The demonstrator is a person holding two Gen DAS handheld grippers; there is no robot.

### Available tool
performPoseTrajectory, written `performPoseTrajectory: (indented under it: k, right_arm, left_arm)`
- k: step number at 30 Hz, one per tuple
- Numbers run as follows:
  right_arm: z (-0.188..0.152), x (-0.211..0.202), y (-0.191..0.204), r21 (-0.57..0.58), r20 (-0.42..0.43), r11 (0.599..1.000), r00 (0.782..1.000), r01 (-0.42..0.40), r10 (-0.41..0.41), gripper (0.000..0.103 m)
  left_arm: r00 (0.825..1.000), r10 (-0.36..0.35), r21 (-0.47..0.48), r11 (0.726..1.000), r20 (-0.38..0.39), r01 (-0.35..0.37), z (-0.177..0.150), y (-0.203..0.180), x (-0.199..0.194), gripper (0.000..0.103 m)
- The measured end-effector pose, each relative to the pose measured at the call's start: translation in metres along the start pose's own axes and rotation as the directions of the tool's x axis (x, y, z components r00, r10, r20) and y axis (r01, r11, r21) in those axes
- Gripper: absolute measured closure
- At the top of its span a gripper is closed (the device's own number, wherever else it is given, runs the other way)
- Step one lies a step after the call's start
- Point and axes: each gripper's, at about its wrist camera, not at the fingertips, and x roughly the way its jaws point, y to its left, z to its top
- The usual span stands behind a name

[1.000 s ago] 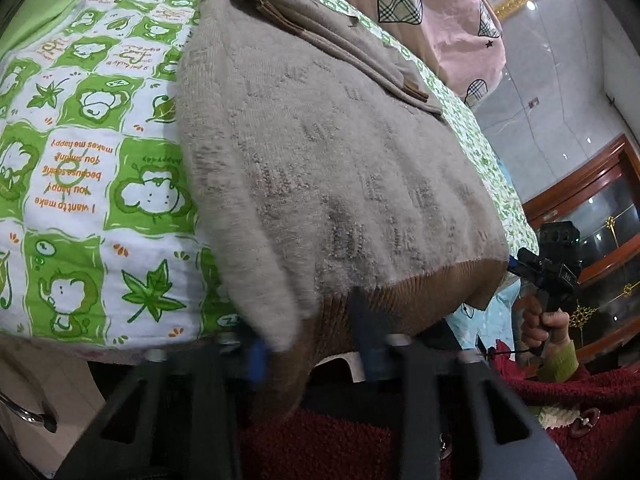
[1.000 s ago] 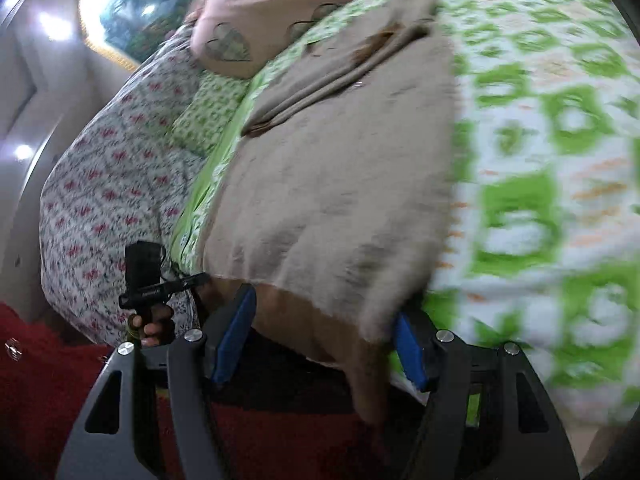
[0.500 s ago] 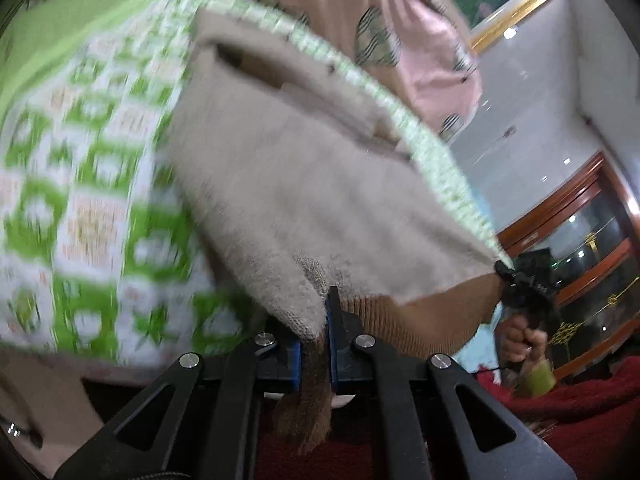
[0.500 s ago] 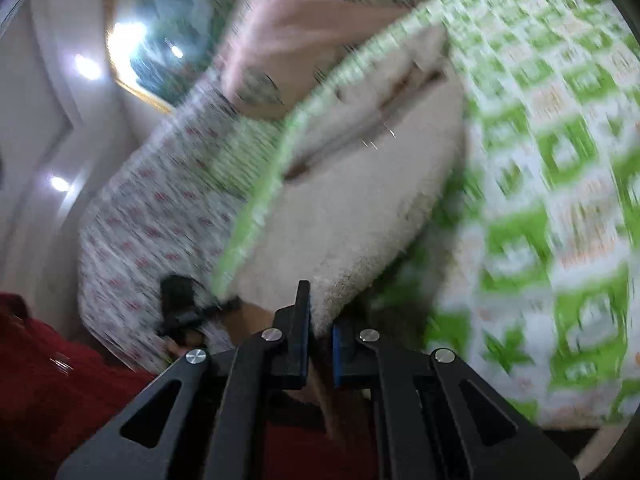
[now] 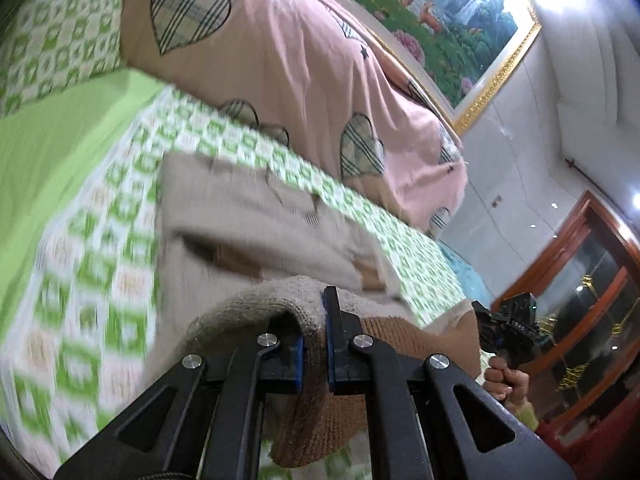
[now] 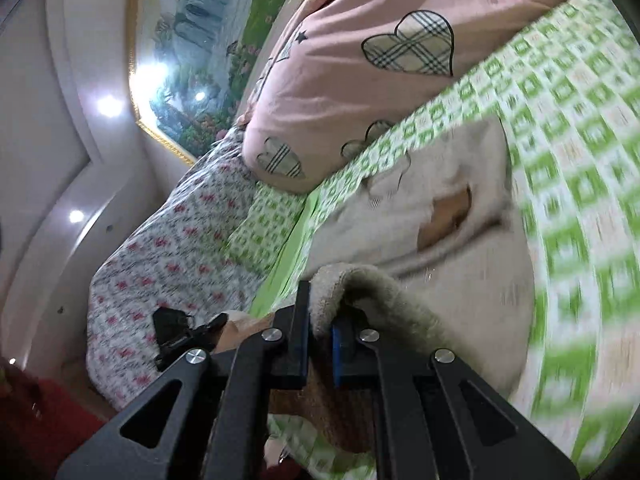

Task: Fold small clothes
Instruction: 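Grasp the brown hem with the left gripper while the right gripper grasps the hem, then lift the hem with both grippers and fold it toward the collar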

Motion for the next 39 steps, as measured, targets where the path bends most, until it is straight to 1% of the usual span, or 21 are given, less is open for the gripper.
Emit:
performPoseTrajectory:
  k: [1, 6, 9, 12, 16, 18, 19, 22, 24, 25, 26, 28, 30, 31, 32, 33, 34, 35, 36, 37, 39]
  right_arm:
    - [0.013, 0.009, -0.004, 0.005, 0.004, 1.0, 1.0, 0.016, -0.016, 0.094]
    - [0.063, 0.047, -0.033, 0.057, 0.015, 0.997, 0.998, 0.054, -0.055, 0.094]
    - [0.086, 0.068, -0.055, 0.086, 0.008, 0.992, 0.996, 0.087, -0.088, 0.094]
    - [0.101, 0.085, -0.073, 0.116, -0.007, 0.987, 0.994, 0.109, -0.109, 0.094]
    - [0.12, 0.104, -0.091, 0.133, -0.027, 0.979, 0.988, 0.152, -0.15, 0.094]
    - [0.126, 0.114, -0.101, 0.13, -0.041, 0.97, 0.979, 0.203, -0.2, 0.092]
    - [0.128, 0.121, -0.107, 0.13, -0.058, 0.962, 0.97, 0.24, -0.234, 0.09]
    - [0.126, 0.138, -0.127, 0.171, -0.121, 0.935, 0.948, 0.312, -0.294, 0.088]
    - [0.122, 0.138, -0.135, 0.193, -0.134, 0.926, 0.944, 0.324, -0.302, 0.088]
    - [0.121, 0.135, -0.134, 0.2, -0.129, 0.927, 0.946, 0.317, -0.296, 0.085]
    - [0.12, 0.13, -0.133, 0.201, -0.121, 0.927, 0.947, 0.317, -0.297, 0.082]
    - [0.116, 0.112, -0.121, 0.174, -0.094, 0.93, 0.945, 0.325, -0.313, 0.065]
    - [0.11, 0.098, -0.105, 0.127, -0.069, 0.934, 0.942, 0.334, -0.328, 0.06]
    - [0.105, 0.094, -0.094, 0.102, -0.062, 0.941, 0.947, 0.322, -0.317, 0.06]
    - [0.1, 0.091, -0.084, 0.083, -0.059, 0.954, 0.957, 0.288, -0.284, 0.06]
    - [0.09, 0.096, -0.068, 0.039, -0.078, 0.975, 0.973, 0.221, -0.217, 0.06]
    - [0.082, 0.104, -0.057, -0.003, -0.117, 0.983, 0.977, 0.182, -0.181, 0.06]
    - [0.073, 0.117, -0.046, -0.052, -0.171, 0.986, 0.971, 0.161, -0.167, 0.06]
    - [0.062, 0.135, -0.035, -0.118, -0.24, 0.98, 0.953, 0.161, -0.185, 0.06]
    - [0.049, 0.157, -0.025, -0.202, -0.316, 0.964, 0.92, 0.175, -0.233, 0.061]
    - [0.031, 0.192, -0.02, -0.325, -0.413, 0.924, 0.848, 0.203, -0.331, 0.061]
  left_arm:
    - [1.0, 0.026, 0.013, 1.0, 0.003, -0.026, 0.014, -0.001, 0.012, 0.097]
    - [0.998, 0.054, 0.031, 0.998, 0.011, -0.054, 0.061, 0.009, 0.06, 0.097]
    - [0.996, 0.088, 0.015, 0.996, -0.007, -0.088, 0.078, 0.024, 0.086, 0.097]
    - [0.995, 0.095, -0.017, 0.995, -0.017, -0.095, 0.094, 0.043, 0.112, 0.097]
    - [0.993, 0.116, -0.024, 0.993, -0.029, -0.117, 0.11, 0.06, 0.137, 0.097]
    - [0.988, 0.147, -0.022, 0.989, -0.051, -0.148, 0.114, 0.071, 0.156, 0.096]
    - [0.982, 0.17, -0.028, 0.985, -0.077, -0.173, 0.113, 0.079, 0.168, 0.096]
    - [0.964, 0.212, -0.075, 0.971, -0.161, -0.227, 0.105, 0.105, 0.198, 0.095]
    - [0.961, 0.203, -0.115, 0.967, -0.19, -0.227, 0.098, 0.116, 0.203, 0.093]
    - [0.963, 0.19, -0.131, 0.967, -0.191, -0.217, 0.093, 0.117, 0.2, 0.087]
    - [0.965, 0.182, -0.135, 0.968, -0.19, -0.209, 0.089, 0.116, 0.195, 0.079]
    - [0.965, 0.173, -0.124, 0.972, -0.196, -0.199, 0.079, 0.109, 0.183, 0.071]
    - [0.964, 0.156, -0.1, 0.978, -0.216, -0.181, 0.066, 0.092, 0.169, 0.071]
    - [0.962, 0.147, -0.09, 0.981, -0.232, -0.172, 0.059, 0.084, 0.165, 0.071]
    - [0.959, 0.133, -0.071, 0.985, -0.252, -0.155, 0.051, 0.071, 0.163, 0.071]
    - [0.954, 0.117, -0.039, 0.99, -0.277, -0.133, 0.042, 0.055, 0.165, 0.071]
    - [0.949, 0.107, -0.007, 0.993, -0.298, -0.114, 0.034, 0.041, 0.172, 0.07]
    - [0.943, 0.1, 0.018, 0.995, -0.318, -0.099, 0.029, 0.03, 0.179, 0.069]
    - [0.936, 0.089, 0.039, 0.996, -0.341, -0.081, 0.024, 0.021, 0.189, 0.069]
    - [0.928, 0.091, 0.06, 0.995, -0.36, -0.074, 0.02, 0.014, 0.201, 0.069]
    - [0.909, 0.122, 0.085, 0.992, -0.399, -0.096, 0.018, 0.012, 0.221, 0.069]
